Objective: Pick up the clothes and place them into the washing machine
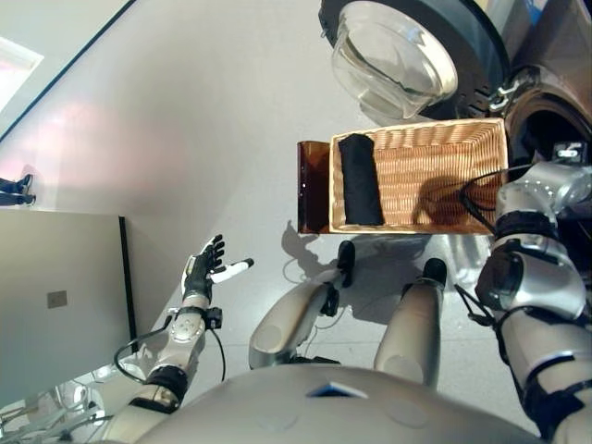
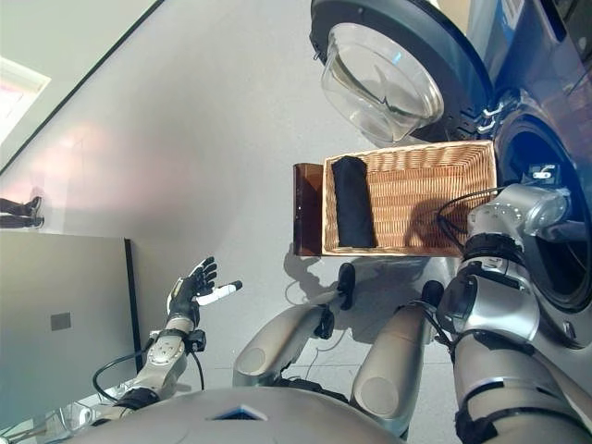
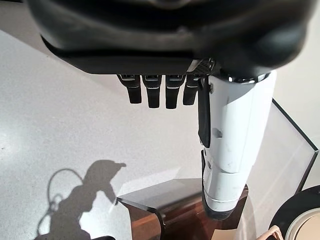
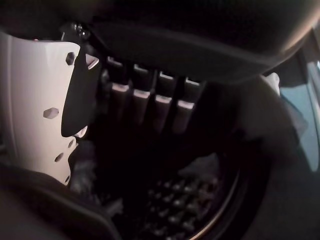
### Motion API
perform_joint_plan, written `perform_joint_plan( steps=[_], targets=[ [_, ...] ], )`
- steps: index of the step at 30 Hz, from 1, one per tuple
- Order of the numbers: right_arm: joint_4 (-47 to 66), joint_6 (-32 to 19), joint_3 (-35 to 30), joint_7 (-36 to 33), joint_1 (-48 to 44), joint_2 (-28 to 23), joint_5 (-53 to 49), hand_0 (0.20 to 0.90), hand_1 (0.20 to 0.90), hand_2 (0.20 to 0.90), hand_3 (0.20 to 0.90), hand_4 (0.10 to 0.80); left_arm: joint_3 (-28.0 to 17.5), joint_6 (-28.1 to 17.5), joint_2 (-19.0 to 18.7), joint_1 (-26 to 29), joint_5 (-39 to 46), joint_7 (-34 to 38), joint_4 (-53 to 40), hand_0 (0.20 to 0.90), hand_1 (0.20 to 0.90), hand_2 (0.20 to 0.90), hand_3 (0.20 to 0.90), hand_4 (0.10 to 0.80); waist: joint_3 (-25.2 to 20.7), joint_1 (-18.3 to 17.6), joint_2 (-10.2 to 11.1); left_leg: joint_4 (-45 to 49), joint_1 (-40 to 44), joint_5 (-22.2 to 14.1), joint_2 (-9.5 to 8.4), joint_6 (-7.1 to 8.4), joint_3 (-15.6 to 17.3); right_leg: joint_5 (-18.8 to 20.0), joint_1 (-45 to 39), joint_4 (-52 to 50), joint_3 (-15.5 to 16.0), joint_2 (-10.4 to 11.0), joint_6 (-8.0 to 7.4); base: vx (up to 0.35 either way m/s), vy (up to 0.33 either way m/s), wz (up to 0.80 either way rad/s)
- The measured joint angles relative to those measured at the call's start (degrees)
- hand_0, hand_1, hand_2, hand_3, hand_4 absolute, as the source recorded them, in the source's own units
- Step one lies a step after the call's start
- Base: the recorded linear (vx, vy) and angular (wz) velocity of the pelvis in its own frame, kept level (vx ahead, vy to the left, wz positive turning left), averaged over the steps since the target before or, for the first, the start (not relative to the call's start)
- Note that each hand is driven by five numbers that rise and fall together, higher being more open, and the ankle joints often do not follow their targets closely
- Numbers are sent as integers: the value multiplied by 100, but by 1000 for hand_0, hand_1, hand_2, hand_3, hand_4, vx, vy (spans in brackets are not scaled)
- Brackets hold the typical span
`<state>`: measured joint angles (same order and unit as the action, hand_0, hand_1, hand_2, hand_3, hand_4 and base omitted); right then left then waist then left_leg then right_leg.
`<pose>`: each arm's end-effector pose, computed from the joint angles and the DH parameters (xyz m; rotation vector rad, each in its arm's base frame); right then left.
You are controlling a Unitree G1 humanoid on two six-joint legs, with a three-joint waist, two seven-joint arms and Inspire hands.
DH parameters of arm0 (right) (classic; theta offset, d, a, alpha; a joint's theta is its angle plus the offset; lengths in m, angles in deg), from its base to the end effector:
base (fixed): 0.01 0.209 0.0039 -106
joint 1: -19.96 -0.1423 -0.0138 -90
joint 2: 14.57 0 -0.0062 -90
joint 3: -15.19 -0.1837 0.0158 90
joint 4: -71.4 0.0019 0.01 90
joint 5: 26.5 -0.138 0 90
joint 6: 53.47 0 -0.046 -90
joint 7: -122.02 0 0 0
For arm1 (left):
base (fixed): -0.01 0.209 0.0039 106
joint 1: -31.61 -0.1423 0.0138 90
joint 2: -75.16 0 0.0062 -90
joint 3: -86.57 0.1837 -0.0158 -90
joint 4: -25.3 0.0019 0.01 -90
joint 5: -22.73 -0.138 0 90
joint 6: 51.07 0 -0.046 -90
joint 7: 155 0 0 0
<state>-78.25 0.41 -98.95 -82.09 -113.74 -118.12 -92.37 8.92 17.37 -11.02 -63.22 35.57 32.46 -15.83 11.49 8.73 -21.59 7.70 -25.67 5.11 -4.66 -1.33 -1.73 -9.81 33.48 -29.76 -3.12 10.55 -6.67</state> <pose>0.2877 -0.3286 0.1226 1.0086 -0.5114 -1.1936 0.1134 0.1923 -0.0874 0.1064 0.5735 0.1182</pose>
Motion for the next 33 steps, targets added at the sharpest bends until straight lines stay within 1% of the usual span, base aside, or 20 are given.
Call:
perform_joint_plan(
  steps=[5,6,7,8,9,10,11,13,14,15,17,18,21,24,26,28,29,30,31,33],
  targets=[
    [-228,116,14,404,5,-12,-190,900,900,900,900,800,-1,0,10,5,12,-6,6,900,900,900,900,800,36,-25,60,12,23,15,14,-20,-18,6,-36,0,20,-27,-7,10,-16,1],
    [-324,159,60,500,56,4,-277,900,900,900,900,800,-7,3,13,10,38,-8,13,900,900,900,900,800,53,-43,85,28,48,18,33,-16,-40,37,-103,16,67,-45,-53,0,-15,8],
    [-361,189,102,529,89,35,-314,900,900,900,900,800,-8,3,12,12,38,-11,13,900,900,900,900,800,53,-52,123,28,57,17,44,-13,-49,33,-115,13,73,-54,-49,16,-47,3],
    [-428,269,174,561,184,181,-357,900,900,900,900,800,-35,4,6,13,42,-8,32,900,900,900,900,800,49,-66,259,26,72,14,76,1,-50,39,-117,10,79,-85,-27,-6,-29,-6],
    [-424,292,189,600,269,238,-361,900,900,900,900,800,-36,4,7,18,43,-6,50,900,900,900,900,800,50,-105,334,28,89,7,88,15,-52,43,-131,8,78,-102,-18,63,-65,-1],
    [-458,366,209,682,416,395,-368,900,900,900,900,800,-35,15,16,29,40,-8,101,900,900,900,900,800,63,-156,415,22,178,3,112,39,-94,35,-262,43,133,-124,2,13,-31,3],
    [-509,411,216,686,559,616,-445,900,900,900,900,800,-20,31,19,39,36,-15,164,900,900,900,900,800,67,-177,597,21,231,-32,169,75,-119,7,-347,111,174,-163,49,73,-47,-1],
    [-552,462,239,766,746,857,-442,900,900,900,900,800,-54,49,1,57,36,-8,214,900,900,900,900,800,43,-179,744,24,276,-38,212,88,-132,31,-428,169,227,-201,69,25,-18,-1],
    [-629,528,341,888,987,1030,-440,900,900,900,900,800,-60,82,7,88,28,-6,272,900,900,900,900,800,42,-175,898,15,334,-49,238,112,-178,24,-527,224,263,-226,104,31,-19,7],
    [-713,575,439,961,1134,1227,-438,900,900,900,900,800,-69,127,7,87,5,-4,311,900,900,900,900,800,24,-168,1003,15,363,-57,256,122,-185,16,-585,272,278,-241,136,56,-21,6],
    [-757,770,521,1096,1369,1532,-441,900,900,900,900,800,-75,163,14,82,-20,-8,350,900,900,900,900,800,12,-164,1087,-4,454,-74,293,122,-205,47,-745,403,342,-247,146,79,-27,3],
    [-761,794,573,1141,1437,1615,-439,900,900,900,900,800,-80,164,14,79,-21,-8,351,900,900,900,900,800,13,-159,1094,-8,483,-89,299,126,-224,49,-798,430,362,-242,145,121,-33,11],
    [-801,989,718,1261,1740,1936,-439,900,900,900,900,800,-262,166,23,46,-72,-9,383,900,900,900,900,800,-41,-144,1158,-79,659,-105,289,107,-268,82,-1060,613,420,-232,114,81,-17,8],
    [-925,1132,971,1421,1914,2143,-418,900,900,900,900,800,-467,172,12,64,-90,0,587,900,900,900,900,800,-112,-147,1321,-118,804,-126,296,84,-334,132,-1320,830,523,-220,88,125,-25,10],
    [-974,1279,1121,1456,2081,2218,-342,900,900,900,900,800,-557,184,5,50,-96,0,785,900,900,900,900,800,-196,-141,1481,-217,974,-127,297,82,-338,162,-1523,980,557,-220,61,106,-16,2],
    [-1027,1412,1167,1579,2332,2328,-106,900,900,900,900,800,-618,273,-7,-5,-182,-2,1048,900,900,900,900,800,-357,-159,1741,-307,1195,-152,307,58,-335,197,-1803,1210,580,-228,40,94,-5,-3],
    [-1031,1437,1176,1605,2410,2353,-78,900,900,900,900,800,-641,295,-9,-44,-206,-4,1100,900,900,900,900,800,-407,-150,1815,-313,1242,-155,305,33,-334,205,-1859,1268,582,-230,37,89,-1,-4],
    [-1044,1499,1173,1679,2568,2381,-19,900,900,900,900,800,-692,302,-8,-104,-233,-10,1214,900,900,900,900,800,-571,-154,1968,-350,1282,-195,303,31,-330,224,-1930,1395,590,-230,33,116,2,-5],
    [-1103,1497,1168,1713,2645,2399,31,900,900,900,900,800,-733,334,-8,-153,-259,-13,1269,900,900,900,900,800,-650,-154,2073,-420,1370,-175,302,2,-328,282,-2083,1533,592,-235,3,139,12,-1],
    [-1152,1506,1140,1794,2885,2392,183,900,900,900,900,800,-746,372,-7,-100,-342,-65,1492,900,900,900,900,800,-753,-182,2198,-522,1592,-219,310,-2,-305,370,-2364,1847,610,-240,-4,102,26,-5]
  ],
)
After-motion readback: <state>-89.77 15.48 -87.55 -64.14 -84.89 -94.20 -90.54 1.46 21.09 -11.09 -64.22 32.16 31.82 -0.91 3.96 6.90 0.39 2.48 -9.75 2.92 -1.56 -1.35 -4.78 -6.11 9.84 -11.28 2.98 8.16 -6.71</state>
